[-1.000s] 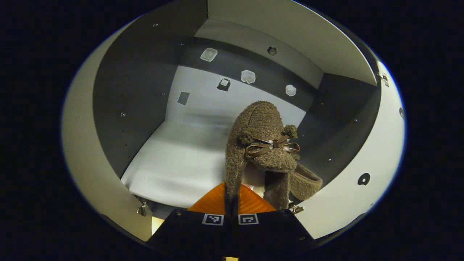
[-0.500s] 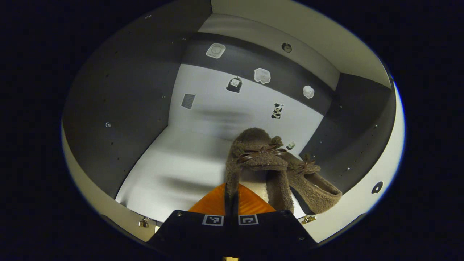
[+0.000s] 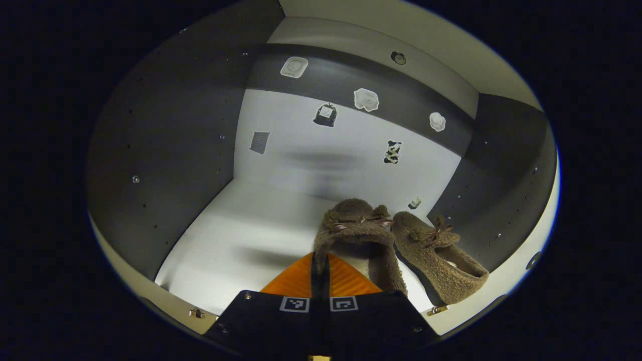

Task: Grab one shoe with the right hand and put it into the shoe cabinet, grab the other shoe with the left hand and put it into the shoe cabinet; then close the right door with the right hand and the left door with the left hand.

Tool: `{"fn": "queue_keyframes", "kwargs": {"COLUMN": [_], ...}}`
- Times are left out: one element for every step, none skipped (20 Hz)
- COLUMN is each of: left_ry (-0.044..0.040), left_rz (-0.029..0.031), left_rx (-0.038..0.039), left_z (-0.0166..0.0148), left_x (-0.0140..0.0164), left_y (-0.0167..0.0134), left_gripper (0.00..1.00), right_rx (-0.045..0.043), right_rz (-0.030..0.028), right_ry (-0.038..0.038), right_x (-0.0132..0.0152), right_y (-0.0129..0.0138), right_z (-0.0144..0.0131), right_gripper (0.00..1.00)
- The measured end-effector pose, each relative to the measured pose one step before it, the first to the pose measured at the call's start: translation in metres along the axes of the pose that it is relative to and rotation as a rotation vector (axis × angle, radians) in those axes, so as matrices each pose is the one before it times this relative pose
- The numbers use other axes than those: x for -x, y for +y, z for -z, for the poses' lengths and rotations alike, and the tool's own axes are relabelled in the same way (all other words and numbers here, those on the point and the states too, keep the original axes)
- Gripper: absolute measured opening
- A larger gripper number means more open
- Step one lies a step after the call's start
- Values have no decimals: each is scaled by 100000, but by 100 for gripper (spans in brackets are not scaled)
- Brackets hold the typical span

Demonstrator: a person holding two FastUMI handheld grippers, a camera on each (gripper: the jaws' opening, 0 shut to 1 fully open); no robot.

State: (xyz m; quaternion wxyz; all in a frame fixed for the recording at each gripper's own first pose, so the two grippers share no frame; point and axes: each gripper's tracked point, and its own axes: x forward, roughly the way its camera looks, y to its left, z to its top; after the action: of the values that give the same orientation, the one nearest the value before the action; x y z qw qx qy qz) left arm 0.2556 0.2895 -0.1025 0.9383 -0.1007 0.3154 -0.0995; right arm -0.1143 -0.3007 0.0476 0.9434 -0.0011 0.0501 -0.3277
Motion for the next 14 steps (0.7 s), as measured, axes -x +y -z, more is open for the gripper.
{"fn": "queue_keyframes", "kwargs": {"left_ry": [-298,-510,-64,-5,-279,-1302,-1583,-2015,-2506,-2912,-3084,-3246,-3222,-2943], "left_rz": [556,-622,-115,-1682,-1036,-924,-411,-22,215,865,658,847,1264,1476], "left_rx": [-2181,-3202,-3540,-3979,-3277,-2158,-1246,-823,-942,-891,-745,-354,-85,-157], "left_z": [-196,-294,-265,-228,-250,-527,-536,-655,-755,-917,-901,-1037,-972,-981], "left_x": [49,177,205,520,386,552,702,857,967,1178,1159,1401,1473,1491], "left_y": [-20,72,-41,125,-47,-4,-148,-137,-112,-261,-207,-290,-433,-475], "left_gripper": [5,8,16,20,22,34,44,52,60,67,67,74,67,67], "right_rx": [-82,-113,-114,-170,-182,-192,-141,-32,20,-7,-119,-134,-256,-306], "right_rz": [-658,-782,-716,-823,-843,-889,-899,-851,-664,-700,-606,-711,-843,-667], "right_ry": [374,348,387,339,351,319,405,383,469,459,538,613,600,279], "right_x": [-41,13,-87,-90,-111,-41,-221,-172,-334,-212,-198,-223,-303,-343], "right_y": [-18,9,-22,24,130,107,168,145,194,187,-35,89,130,144], "right_z": [162,162,135,122,120,141,164,168,199,210,288,219,228,127], "right_gripper": [90,90,90,90,90,90,90,90,90,90,90,91,94,95]}}
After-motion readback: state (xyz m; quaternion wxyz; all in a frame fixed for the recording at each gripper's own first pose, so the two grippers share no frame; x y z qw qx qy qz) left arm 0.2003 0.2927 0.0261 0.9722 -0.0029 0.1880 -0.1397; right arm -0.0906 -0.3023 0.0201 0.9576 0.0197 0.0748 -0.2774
